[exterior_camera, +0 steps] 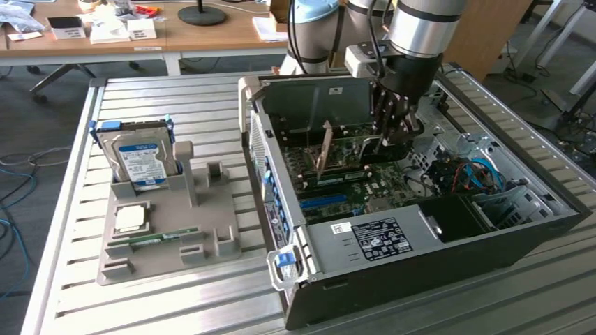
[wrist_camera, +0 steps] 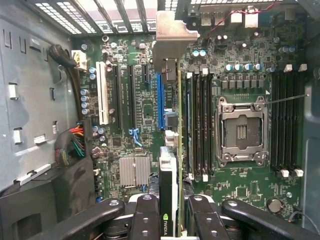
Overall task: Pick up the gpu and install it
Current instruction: 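Insert the gpu into the slot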
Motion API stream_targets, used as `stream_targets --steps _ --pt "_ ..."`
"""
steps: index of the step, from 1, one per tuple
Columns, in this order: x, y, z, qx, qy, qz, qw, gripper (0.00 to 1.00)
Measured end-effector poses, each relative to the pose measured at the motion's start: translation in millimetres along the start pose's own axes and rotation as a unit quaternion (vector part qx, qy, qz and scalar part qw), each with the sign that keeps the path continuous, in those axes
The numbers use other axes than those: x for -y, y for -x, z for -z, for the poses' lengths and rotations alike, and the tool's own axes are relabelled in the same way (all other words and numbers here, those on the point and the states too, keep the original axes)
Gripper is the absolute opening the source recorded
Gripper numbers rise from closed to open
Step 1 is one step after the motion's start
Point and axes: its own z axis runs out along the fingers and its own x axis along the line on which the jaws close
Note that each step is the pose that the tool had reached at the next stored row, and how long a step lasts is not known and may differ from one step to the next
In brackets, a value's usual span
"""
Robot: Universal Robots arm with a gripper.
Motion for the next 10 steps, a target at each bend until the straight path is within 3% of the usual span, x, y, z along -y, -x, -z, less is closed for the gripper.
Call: stream_targets --steps 10 --pt "-0.5 0.0 -3.2 0.0 0.0 0.0 1.0 0.27"
